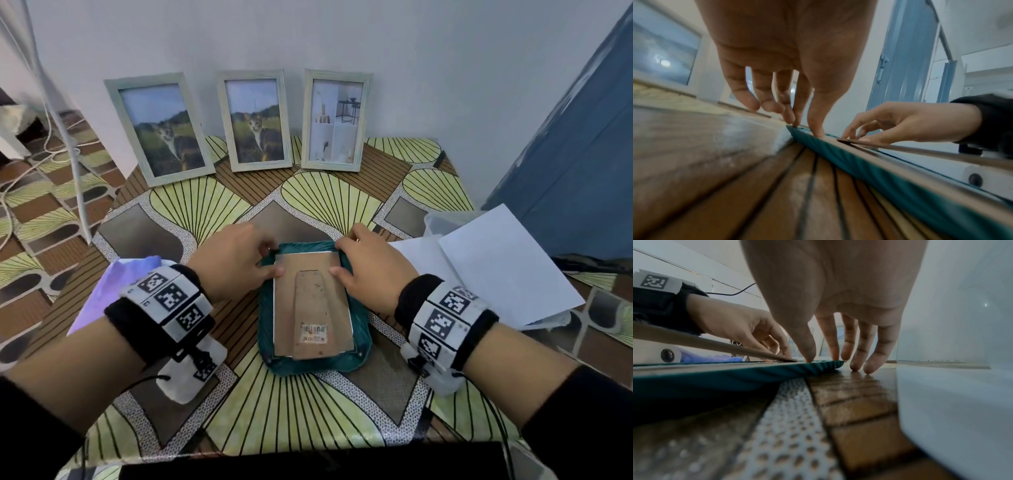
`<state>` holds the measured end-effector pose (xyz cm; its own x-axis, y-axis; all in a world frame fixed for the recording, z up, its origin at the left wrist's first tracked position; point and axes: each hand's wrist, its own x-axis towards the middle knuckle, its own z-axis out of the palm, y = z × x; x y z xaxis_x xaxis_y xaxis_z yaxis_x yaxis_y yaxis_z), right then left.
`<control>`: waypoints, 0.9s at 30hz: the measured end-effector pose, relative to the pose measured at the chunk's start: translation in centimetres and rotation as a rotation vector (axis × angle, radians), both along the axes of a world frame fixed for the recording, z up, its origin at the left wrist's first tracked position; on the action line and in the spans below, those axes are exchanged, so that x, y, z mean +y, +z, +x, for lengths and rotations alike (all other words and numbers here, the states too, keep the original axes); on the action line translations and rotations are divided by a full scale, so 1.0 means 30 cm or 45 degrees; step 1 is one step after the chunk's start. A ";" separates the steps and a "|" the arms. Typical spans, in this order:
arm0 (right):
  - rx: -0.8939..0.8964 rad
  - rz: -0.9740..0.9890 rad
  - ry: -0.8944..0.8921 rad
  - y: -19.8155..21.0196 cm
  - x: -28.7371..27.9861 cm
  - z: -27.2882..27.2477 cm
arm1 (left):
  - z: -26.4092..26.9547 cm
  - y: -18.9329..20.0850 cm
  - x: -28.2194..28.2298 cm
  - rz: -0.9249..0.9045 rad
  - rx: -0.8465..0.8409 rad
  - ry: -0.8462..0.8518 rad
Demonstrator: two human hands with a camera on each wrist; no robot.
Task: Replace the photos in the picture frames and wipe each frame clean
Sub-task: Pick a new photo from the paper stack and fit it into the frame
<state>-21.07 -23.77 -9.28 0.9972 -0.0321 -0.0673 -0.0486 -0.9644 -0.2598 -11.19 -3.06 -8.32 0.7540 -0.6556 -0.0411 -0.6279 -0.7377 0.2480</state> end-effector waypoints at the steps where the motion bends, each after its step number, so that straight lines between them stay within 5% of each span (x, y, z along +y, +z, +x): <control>1: 0.000 0.010 -0.004 -0.003 0.000 0.000 | 0.000 -0.007 0.002 -0.007 0.006 0.002; 14: 0.064 0.147 -0.031 -0.022 -0.013 0.025 | 0.035 0.004 -0.015 0.059 0.190 -0.003; 27: 0.022 0.085 0.019 -0.007 -0.008 0.019 | 0.034 0.025 -0.020 0.249 0.101 -0.051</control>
<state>-20.50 -24.01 -9.49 0.9962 -0.0119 -0.0857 -0.0390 -0.9457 -0.3226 -10.17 -3.67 -7.58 0.7168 -0.6588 -0.2286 -0.6420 -0.7514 0.1525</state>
